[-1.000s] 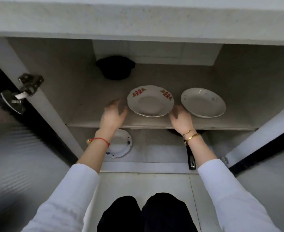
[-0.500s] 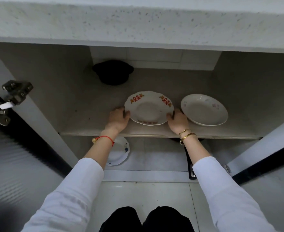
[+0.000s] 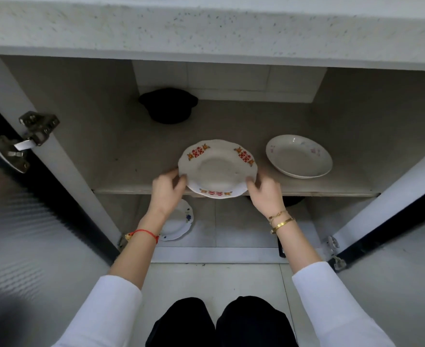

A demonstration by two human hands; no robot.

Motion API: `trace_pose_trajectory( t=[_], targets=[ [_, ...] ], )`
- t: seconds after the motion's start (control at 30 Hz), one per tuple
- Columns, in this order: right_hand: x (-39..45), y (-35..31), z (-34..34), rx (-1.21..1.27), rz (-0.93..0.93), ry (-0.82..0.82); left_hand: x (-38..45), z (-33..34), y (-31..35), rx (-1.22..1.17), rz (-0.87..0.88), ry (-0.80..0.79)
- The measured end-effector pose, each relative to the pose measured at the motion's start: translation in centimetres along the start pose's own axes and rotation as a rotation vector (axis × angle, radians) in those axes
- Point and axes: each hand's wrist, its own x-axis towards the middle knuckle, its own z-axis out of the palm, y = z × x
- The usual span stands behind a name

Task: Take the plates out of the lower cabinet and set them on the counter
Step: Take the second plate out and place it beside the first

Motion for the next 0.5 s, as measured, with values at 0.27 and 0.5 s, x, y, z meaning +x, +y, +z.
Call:
trace_pose_trajectory(
  t=[0.27,0.5],
  targets=[
    [-7.2,-1.4,-0.3,0.048,-0.057,0.040,-7.8,-3.1,0.8,-0.099,0.052,0.100],
    [-12.5,-3.3,-0.4,0.100,-0.144,0.021,-13.7,-5.7,0.3,-0.143,-0.006,0.140]
  ],
)
